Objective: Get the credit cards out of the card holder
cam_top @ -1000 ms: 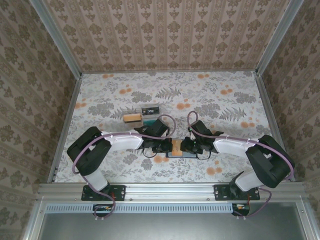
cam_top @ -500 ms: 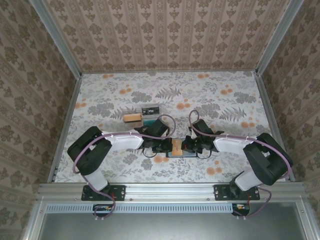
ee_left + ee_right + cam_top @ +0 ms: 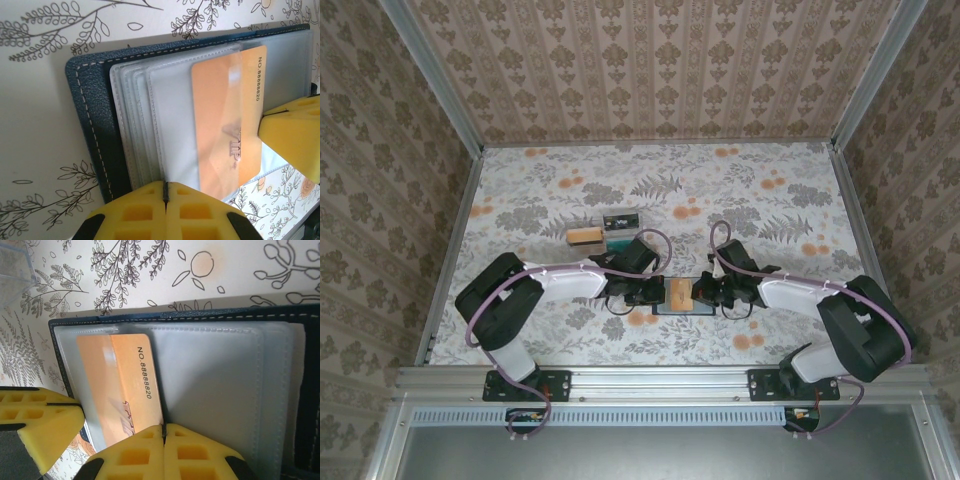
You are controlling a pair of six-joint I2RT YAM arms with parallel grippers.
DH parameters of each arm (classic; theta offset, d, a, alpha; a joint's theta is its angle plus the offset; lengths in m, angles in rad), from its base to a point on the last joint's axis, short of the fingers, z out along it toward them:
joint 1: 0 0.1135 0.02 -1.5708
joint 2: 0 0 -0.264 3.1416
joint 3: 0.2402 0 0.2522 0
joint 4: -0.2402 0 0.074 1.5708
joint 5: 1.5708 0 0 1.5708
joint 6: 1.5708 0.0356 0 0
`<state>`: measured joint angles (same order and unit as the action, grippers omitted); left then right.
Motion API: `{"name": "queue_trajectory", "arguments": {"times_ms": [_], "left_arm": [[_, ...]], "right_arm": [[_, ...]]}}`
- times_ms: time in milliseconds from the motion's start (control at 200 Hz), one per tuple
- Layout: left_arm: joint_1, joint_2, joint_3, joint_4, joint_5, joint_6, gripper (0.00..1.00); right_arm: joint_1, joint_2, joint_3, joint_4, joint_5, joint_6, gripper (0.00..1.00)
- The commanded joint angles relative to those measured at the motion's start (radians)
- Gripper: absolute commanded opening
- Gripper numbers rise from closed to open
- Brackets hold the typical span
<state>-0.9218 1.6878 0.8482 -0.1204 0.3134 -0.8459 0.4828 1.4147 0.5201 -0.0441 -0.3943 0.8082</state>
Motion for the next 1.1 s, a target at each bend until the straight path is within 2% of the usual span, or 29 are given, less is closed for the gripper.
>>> {"name": "queue_trajectory", "arguments": {"times_ms": [0, 265, 390, 545, 955, 1090], "left_arm": [[0.003, 0.017, -0.016, -0.069, -0.031, -0.018, 0.00], [0.005, 0.000, -0.007, -0.061, -0.024, -0.013, 0.00], [0.004, 0.008, 0.003, -0.061, -0.018, -0.006, 0.00], [0.000, 0.031, -0.001, -0.045, -0.003, -0.011, 0.00], [-0.006, 0.032, -0.001, -0.041, 0.004, -0.009, 0.00], [-0.007, 0.035, 0.001, -0.040, 0.007, -0.010, 0.00]], "right_arm": [[-0.023, -0.017, -0.034, -0.038, -0.011, -0.020, 0.00], [-0.055, -0.117, -0.066, -0.031, -0.057, -0.052, 0.00], [-0.056, -0.087, -0.068, 0.029, -0.119, -0.054, 0.00], [-0.055, -0.036, -0.068, 0.098, -0.179, -0.044, 0.14], [-0.054, 0.061, -0.059, 0.160, -0.188, -0.028, 0.17], [-0.052, 0.069, -0.056, 0.184, -0.199, -0.018, 0.20]]}}
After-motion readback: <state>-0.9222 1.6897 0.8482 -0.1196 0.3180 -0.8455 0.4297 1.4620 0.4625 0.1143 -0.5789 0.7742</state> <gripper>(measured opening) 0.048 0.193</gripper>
